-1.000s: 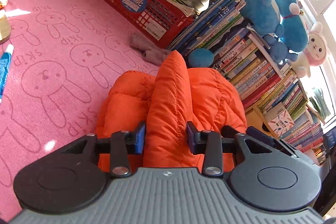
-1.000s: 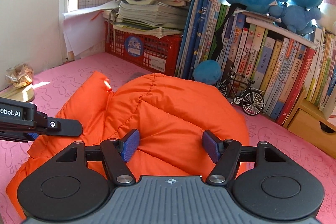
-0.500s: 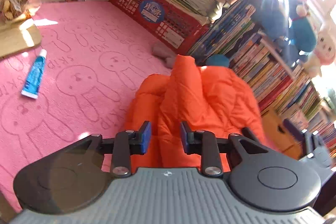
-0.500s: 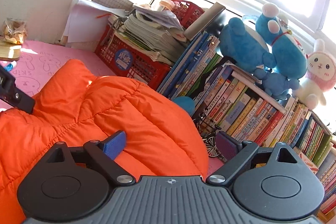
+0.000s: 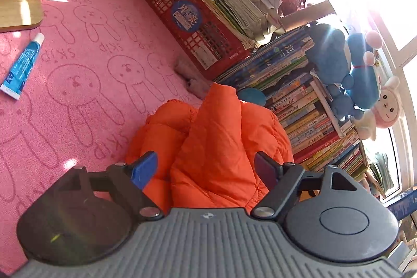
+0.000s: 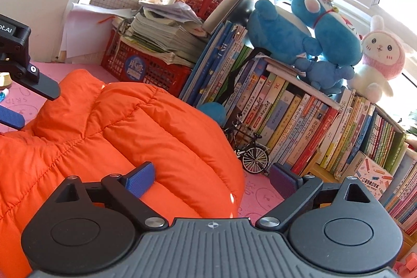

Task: Fold clothes

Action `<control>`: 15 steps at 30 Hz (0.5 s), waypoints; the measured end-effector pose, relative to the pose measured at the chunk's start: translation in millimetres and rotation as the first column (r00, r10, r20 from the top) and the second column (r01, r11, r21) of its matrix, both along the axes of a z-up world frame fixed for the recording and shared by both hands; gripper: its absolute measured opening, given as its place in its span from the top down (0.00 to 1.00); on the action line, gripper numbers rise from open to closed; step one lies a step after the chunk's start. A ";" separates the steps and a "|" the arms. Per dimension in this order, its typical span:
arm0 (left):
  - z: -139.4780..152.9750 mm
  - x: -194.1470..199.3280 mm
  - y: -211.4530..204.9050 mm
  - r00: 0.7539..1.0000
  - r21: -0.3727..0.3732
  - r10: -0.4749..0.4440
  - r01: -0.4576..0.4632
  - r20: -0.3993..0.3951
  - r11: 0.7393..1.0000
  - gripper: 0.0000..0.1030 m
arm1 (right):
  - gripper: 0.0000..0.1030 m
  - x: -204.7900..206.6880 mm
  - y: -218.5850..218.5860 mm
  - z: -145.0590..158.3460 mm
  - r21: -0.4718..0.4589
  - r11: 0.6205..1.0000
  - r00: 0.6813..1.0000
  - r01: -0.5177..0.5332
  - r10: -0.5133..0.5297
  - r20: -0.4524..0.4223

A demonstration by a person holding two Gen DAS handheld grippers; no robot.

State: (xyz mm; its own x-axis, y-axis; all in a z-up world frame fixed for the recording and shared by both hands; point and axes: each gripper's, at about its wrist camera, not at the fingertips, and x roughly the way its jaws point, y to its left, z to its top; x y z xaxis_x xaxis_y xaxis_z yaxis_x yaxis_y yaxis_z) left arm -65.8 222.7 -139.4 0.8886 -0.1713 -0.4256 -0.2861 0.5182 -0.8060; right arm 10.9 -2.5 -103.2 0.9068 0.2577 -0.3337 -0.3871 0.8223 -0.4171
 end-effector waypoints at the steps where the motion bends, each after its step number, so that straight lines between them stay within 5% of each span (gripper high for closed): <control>1: -7.2 4.5 2.6 0.999 -0.078 -0.042 0.043 0.008 0.996 0.21 | 0.07 0.8 -0.8 -0.8 0.006 1.000 1.000 0.008 -0.008 -0.004; 4: -6.6 3.8 -1.7 0.999 -0.038 -0.039 0.039 -0.013 0.999 0.21 | 0.10 4.2 -2.7 -1.5 0.036 0.999 0.999 0.027 -0.026 -0.037; 6: -5.4 2.9 -4.9 0.999 -0.002 -0.032 0.032 -0.029 0.999 0.21 | 0.36 7.3 -4.6 0.4 0.087 0.996 0.995 0.017 -0.008 -0.104; 7: -4.8 2.4 -6.6 0.999 0.016 -0.029 0.029 -0.036 0.999 0.26 | 0.39 7.3 -3.6 0.5 0.092 0.996 0.994 0.017 -0.007 -0.113; 8: -4.2 1.9 -8.2 0.999 0.034 -0.025 0.026 -0.044 0.999 0.49 | 0.42 7.1 -2.3 0.5 0.096 0.995 0.993 0.018 -0.007 -0.120; 11: -2.4 0.5 -13.1 0.998 0.089 -0.012 0.018 -0.066 0.996 0.75 | 0.42 4.2 1.9 1.0 0.094 0.995 0.994 0.014 -0.004 -0.106; 15: -0.1 -1.3 -19.7 0.995 0.162 0.006 0.009 -0.095 0.987 0.80 | 0.25 -4.4 14.9 0.5 0.052 0.999 1.000 -0.011 0.011 0.000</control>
State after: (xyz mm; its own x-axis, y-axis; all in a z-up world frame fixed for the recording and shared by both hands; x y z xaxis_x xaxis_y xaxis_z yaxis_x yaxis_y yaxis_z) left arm -67.1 203.0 -139.5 0.8427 -0.0945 -0.5300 -0.3563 0.6402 -0.6806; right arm 6.5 12.4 -102.7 0.9038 0.2843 -0.3200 -0.3961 0.8388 -0.3734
